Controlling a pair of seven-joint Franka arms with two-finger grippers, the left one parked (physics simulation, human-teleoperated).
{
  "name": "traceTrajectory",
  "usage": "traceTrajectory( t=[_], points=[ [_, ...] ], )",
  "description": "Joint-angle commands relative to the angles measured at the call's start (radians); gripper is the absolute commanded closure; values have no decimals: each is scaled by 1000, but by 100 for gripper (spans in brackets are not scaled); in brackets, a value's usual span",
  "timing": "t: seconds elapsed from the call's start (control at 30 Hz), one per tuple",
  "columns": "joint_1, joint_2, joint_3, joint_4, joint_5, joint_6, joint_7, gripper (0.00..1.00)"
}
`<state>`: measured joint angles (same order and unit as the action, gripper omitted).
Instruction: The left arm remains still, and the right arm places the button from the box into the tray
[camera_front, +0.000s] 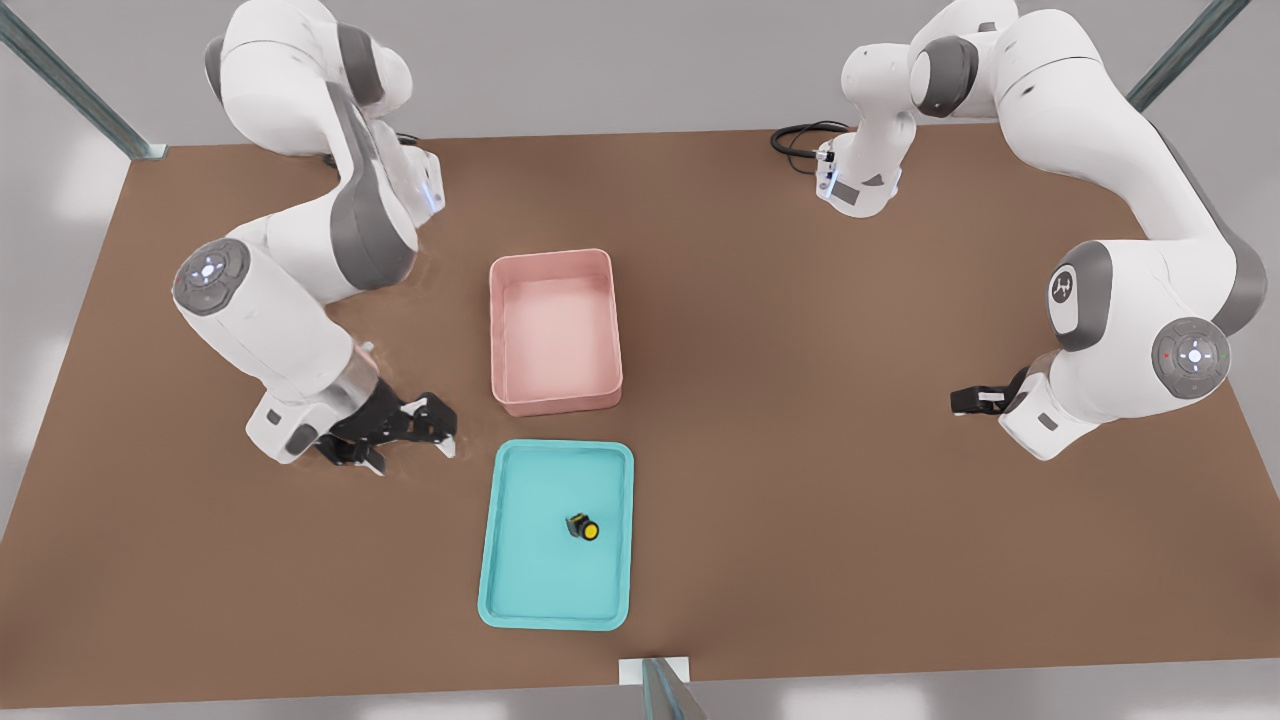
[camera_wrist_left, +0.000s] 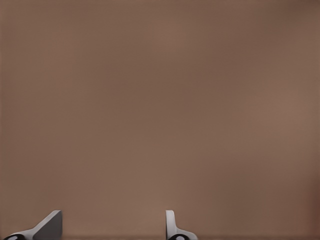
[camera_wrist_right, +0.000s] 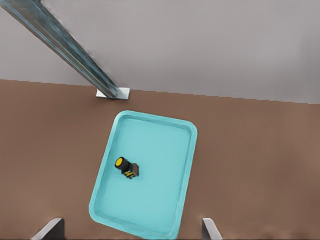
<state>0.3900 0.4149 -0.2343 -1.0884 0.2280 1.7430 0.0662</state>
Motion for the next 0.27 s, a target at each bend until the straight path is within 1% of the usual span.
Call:
traceTrajectory(
  t=[0.0,0.03,0.07,0.1,0.13,0.23],
  points=[
    [-62,-97,32,-68,-217,-407,-230,0],
    [-103,-99,50,-82,-220,-421,-226,0],
    [-201,-136,161,-166,-223,-392,-203,0],
    [-207,-136,155,-162,-223,-425,-204,0],
    [-237,-124,158,-159,-205,-390,-206,0],
    [-241,-117,161,-145,-205,-364,-200,0]
  ],
)
